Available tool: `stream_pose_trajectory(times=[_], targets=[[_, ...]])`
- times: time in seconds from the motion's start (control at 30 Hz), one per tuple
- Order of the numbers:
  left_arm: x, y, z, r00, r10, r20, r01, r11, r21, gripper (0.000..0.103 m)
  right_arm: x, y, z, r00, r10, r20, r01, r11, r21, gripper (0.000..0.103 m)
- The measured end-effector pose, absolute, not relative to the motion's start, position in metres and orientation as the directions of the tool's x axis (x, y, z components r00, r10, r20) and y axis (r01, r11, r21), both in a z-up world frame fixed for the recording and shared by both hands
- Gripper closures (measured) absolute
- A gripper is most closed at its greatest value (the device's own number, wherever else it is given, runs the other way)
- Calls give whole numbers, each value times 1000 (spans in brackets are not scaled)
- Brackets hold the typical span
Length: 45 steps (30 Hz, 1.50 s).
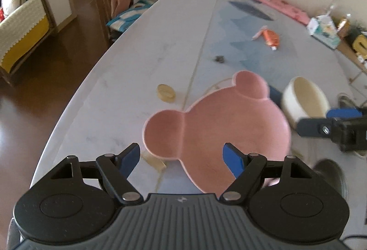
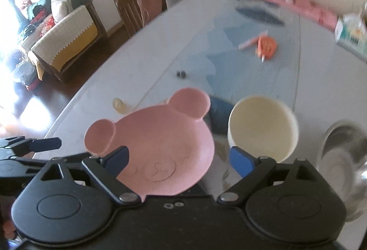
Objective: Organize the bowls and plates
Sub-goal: 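Move both grippers toward the pink bear-shaped plate, then close the left gripper on the pink bear plate rim while the right gripper grips it too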
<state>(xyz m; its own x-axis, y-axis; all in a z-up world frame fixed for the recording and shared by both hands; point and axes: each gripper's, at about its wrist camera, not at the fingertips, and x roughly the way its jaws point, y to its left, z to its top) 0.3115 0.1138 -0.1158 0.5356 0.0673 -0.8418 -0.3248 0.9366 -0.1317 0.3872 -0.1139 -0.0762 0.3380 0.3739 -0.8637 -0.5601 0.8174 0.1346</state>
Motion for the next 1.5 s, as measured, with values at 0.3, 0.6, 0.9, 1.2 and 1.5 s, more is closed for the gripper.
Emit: stream_pose_trajectory(times=[0.3, 0.6, 0.9, 1.2, 1.5], targets=[[345, 145, -148, 466, 144, -873, -402, 913, -64, 24, 406, -115, -107, 268, 339, -902, -513, 843, 165, 25], [358, 144, -167, 448, 82, -890, -367, 925, -99, 25, 415, -116, -127, 223, 318, -921, -464, 866, 186, 37], [360, 138, -169, 450, 55, -891, -335, 936, -111, 47, 421, -120, -139, 195, 302, -933, -411, 889, 202, 65], [358, 139, -167, 446, 62, -893, -350, 930, -110, 48, 416, -122, -139, 226, 252, -941, -407, 902, 144, 90], [352, 143, -156, 472, 69, -879, -354, 928, -118, 48, 412, -122, -129, 244, 271, -931, -402, 902, 157, 90]])
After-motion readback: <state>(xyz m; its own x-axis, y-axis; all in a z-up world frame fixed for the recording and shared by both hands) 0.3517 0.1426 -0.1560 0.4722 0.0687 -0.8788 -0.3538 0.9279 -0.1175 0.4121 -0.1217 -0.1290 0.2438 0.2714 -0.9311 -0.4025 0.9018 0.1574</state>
